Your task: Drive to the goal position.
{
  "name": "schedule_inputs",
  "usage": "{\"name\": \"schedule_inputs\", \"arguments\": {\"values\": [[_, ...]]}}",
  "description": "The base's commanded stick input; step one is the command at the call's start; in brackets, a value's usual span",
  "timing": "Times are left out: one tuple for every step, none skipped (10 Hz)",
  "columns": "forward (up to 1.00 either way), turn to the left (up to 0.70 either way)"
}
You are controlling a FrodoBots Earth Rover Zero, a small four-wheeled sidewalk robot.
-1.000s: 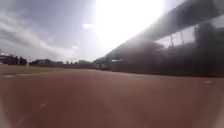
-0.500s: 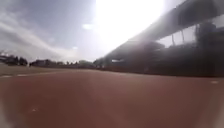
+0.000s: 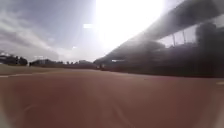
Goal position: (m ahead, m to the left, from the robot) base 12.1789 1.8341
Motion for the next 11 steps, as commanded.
{"name": "schedule_inputs", "arguments": {"values": [[0.70,0.00],[0.70,0.00],[0.70,0.00],[0.70,0.00],[0.70,0.00],[0.70,0.00],[0.70,0.00],[0.70,0.00],[0.70,0.00],[0.70,0.00],[0.70,0.00]]}}
